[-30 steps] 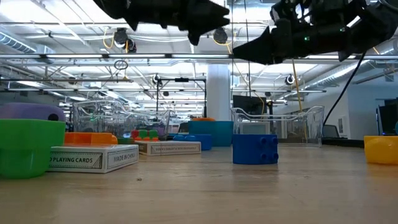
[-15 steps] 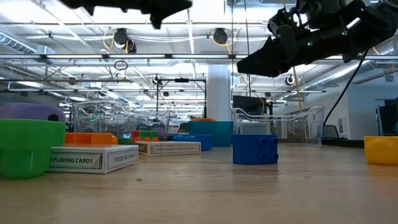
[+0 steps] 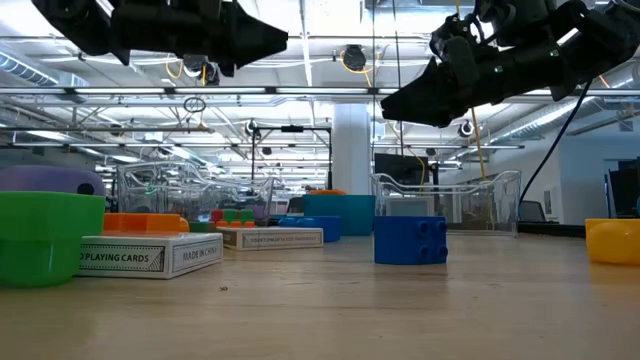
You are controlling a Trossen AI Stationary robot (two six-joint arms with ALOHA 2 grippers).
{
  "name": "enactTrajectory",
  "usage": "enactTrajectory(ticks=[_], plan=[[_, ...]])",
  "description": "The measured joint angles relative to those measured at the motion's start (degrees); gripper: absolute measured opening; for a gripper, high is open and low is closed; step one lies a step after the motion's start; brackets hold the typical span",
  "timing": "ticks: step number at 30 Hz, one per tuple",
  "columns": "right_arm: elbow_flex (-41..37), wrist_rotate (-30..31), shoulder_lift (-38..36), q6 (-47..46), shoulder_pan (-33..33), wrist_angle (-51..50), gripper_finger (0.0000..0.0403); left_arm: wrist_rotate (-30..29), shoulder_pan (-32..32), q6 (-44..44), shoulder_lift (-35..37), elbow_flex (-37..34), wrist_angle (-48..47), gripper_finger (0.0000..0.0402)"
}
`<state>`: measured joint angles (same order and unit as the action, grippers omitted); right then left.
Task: Pick & Place Toys
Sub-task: Put the blue game piece into the left transparent bin
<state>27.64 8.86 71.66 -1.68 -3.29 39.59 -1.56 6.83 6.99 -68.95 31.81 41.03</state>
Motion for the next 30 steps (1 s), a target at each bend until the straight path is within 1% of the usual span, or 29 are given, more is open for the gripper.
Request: enactTrajectory(ticks=[3, 6, 13, 16, 19, 25, 27, 30], plan=[[0.0, 0.0, 0.0, 0.5, 0.0, 0.0, 0.0212, 0.0, 1.0, 1.4, 0.0, 0.0, 2.4, 0.0136], [0.0, 0.0, 0.0, 1.3, 0.0, 0.0, 0.0212, 0.0, 1.2, 0.8, 0.0, 0.0, 4.1, 0.0136], [0.0, 0.1, 0.0, 1.5, -0.5, 2.0, 0.0212, 0.4, -0.4, -1.8, 0.0, 0.1, 2.6, 0.0136], [0.0, 0.3, 0.0, 4.1, -0.5, 3.0, 0.0212, 0.5, -1.3, -2.8, 0.0, 0.1, 2.7, 0.0136], [0.0, 0.3, 0.0, 7.0, -0.5, 2.5, 0.0212, 0.5, -1.7, -2.0, 0.0, 0.1, 2.9, 0.0136], [0.0, 0.3, 0.0, 7.0, -0.5, 2.3, 0.0212, 0.0, -1.1, -0.5, 0.0, 0.1, 2.5, 0.0136], [0.0, 0.3, 0.0, 7.0, -0.5, 2.4, 0.0212, 0.0, -0.6, -1.2, 0.0, 0.1, 2.5, 0.0141], [0.0, 0.3, 0.0, 7.0, -0.5, 2.4, 0.0212, 0.0, -0.1, -1.5, 0.0, 0.1, 1.5, 0.0159]])
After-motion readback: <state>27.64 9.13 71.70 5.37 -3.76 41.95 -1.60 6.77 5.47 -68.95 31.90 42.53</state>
